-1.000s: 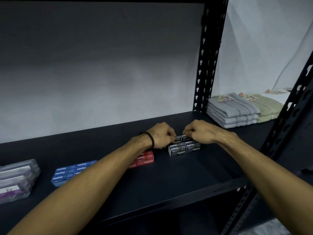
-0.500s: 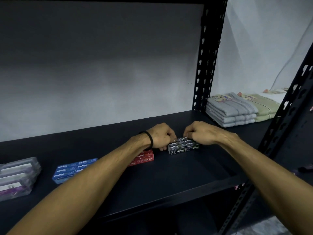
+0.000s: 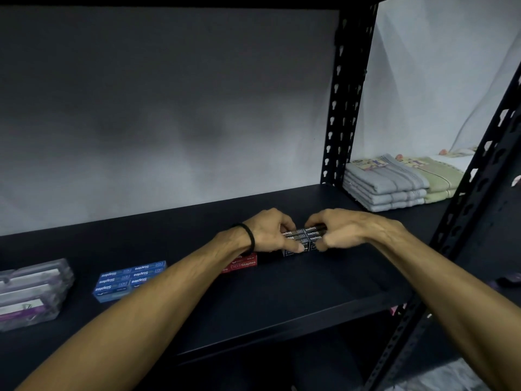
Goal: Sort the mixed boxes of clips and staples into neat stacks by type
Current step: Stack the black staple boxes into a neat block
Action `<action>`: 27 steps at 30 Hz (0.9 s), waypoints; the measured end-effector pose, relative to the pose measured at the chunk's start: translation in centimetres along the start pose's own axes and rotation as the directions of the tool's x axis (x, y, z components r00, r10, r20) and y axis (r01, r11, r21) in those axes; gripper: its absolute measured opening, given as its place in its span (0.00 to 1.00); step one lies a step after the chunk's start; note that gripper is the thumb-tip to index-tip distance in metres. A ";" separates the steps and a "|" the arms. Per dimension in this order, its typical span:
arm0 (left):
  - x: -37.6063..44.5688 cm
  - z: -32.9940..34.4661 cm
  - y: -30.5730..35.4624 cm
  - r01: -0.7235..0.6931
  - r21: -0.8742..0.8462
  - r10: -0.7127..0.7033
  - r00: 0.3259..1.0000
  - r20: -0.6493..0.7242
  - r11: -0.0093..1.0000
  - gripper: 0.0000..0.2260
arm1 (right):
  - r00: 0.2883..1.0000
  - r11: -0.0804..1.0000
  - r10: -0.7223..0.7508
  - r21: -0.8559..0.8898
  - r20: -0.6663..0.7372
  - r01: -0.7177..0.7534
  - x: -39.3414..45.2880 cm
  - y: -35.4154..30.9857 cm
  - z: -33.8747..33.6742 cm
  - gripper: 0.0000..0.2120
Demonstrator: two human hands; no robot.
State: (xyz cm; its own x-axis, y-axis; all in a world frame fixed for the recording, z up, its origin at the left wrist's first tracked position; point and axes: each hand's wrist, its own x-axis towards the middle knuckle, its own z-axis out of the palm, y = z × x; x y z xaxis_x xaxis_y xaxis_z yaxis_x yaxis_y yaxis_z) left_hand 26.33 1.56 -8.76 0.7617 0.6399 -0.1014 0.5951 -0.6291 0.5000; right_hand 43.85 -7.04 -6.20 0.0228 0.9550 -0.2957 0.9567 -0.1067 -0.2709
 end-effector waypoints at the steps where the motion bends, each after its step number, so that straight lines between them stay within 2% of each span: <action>1: 0.0 0.1 0.0 -0.005 0.020 0.005 1.000 -0.007 1.000 0.23 | 1.000 1.000 -0.002 -0.014 0.004 0.002 0.0 -0.1 0.1 0.20; 6: -0.1 0.4 0.1 0.010 0.030 -0.009 0.999 -0.037 1.000 0.20 | 0.997 0.999 -0.035 -0.042 -0.064 0.033 0.3 0.0 0.8 0.16; 13: -0.3 0.5 0.2 0.013 0.055 -0.010 0.998 -0.056 0.998 0.19 | 0.993 0.996 -0.074 -0.049 -0.088 0.070 0.6 0.1 1.0 0.14; 23: -0.5 0.3 0.3 0.012 0.065 -0.009 0.999 -0.051 0.998 0.19 | 0.992 0.996 -0.079 -0.049 -0.099 0.075 0.7 0.3 1.2 0.13; 27: -0.6 0.3 0.5 0.015 0.078 -0.011 0.999 -0.051 0.997 0.23 | 0.993 0.998 -0.061 -0.036 -0.105 0.057 0.5 0.1 1.3 0.17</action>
State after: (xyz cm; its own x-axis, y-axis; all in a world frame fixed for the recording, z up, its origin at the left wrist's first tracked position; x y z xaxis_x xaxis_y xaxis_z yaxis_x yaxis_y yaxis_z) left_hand 26.23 0.72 -8.71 0.7408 0.6688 -0.0630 0.6249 -0.6517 0.4298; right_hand 43.55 -6.90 -7.57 -0.0051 0.9834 -0.1813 0.9663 -0.0418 -0.2541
